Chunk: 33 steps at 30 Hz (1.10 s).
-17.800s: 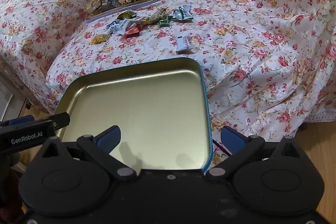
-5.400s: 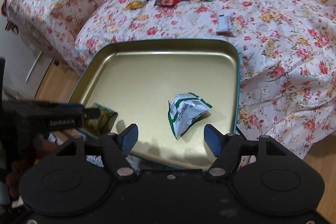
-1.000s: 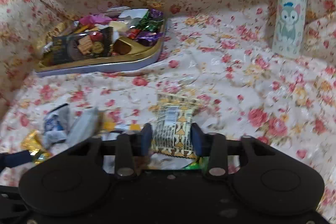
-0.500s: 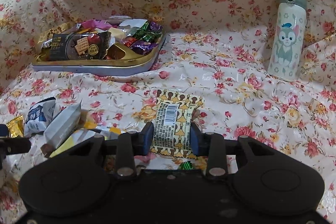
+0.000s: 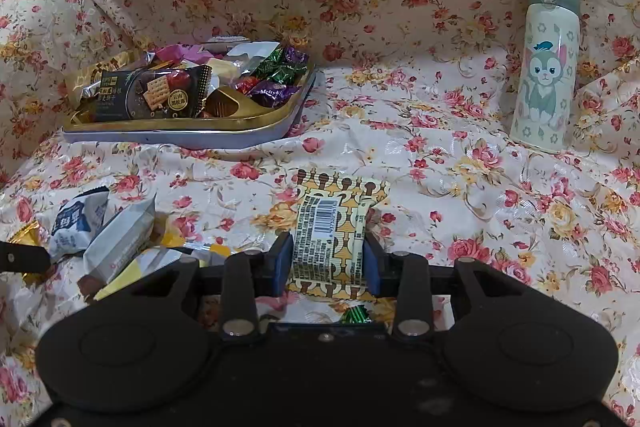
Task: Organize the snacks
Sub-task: 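Hold patterned bar in right gripper while left gripper closes on gold candy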
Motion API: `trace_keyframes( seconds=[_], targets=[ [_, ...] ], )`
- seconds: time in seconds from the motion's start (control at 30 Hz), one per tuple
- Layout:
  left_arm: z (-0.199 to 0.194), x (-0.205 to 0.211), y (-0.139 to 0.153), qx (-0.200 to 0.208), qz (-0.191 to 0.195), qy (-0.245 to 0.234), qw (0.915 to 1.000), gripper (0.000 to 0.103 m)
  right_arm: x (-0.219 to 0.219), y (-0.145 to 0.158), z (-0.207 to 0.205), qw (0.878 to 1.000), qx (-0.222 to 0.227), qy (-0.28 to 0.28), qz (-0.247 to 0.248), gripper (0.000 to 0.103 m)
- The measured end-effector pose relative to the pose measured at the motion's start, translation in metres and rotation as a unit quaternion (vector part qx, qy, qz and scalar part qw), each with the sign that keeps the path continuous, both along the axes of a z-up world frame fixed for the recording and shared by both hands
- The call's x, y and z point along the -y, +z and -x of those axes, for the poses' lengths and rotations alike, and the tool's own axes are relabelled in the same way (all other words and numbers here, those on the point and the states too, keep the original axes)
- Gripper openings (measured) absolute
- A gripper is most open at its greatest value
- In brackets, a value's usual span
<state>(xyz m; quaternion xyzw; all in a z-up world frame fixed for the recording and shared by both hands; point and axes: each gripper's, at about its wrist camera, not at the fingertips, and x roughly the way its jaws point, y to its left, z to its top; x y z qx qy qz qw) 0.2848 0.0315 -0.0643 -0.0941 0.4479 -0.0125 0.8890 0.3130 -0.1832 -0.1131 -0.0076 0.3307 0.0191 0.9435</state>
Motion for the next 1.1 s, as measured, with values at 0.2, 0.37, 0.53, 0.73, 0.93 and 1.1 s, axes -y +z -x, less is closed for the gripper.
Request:
trace_keyframes(
  seconds=[0.2, 0.37, 0.53, 0.73, 0.93, 1.1],
  targets=[
    [-0.006, 0.003, 0.000, -0.005, 0.002, 0.003, 1.0000, 0.055, 0.000, 0.000, 0.001, 1.000, 0.001, 0.000, -0.002, 0.039],
    [-0.017, -0.004, 0.001, -0.022, 0.041, 0.034, 0.9983, 0.058, 0.000, 0.000, 0.001, 1.000, 0.002, -0.001, -0.001, 0.039],
    [-0.016, -0.001, 0.000, -0.025, 0.037, 0.044, 0.9980, 0.058, 0.001, 0.000, 0.001, 1.000, 0.003, -0.001, -0.002, 0.039],
    [-0.008, 0.007, -0.003, -0.009, 0.000, 0.032, 0.9994, 0.055, 0.001, -0.001, 0.001, 1.000, 0.004, -0.002, -0.003, 0.039],
    [-0.006, 0.000, -0.003, -0.003, 0.024, 0.056, 0.9982, 0.052, 0.001, -0.001, 0.001, 1.000, 0.004, -0.003, -0.007, 0.039],
    [0.001, 0.001, -0.001, -0.009, 0.005, 0.024, 0.9997, 0.052, 0.000, -0.001, 0.001, 1.000, 0.004, -0.004, -0.005, 0.039]
  ],
)
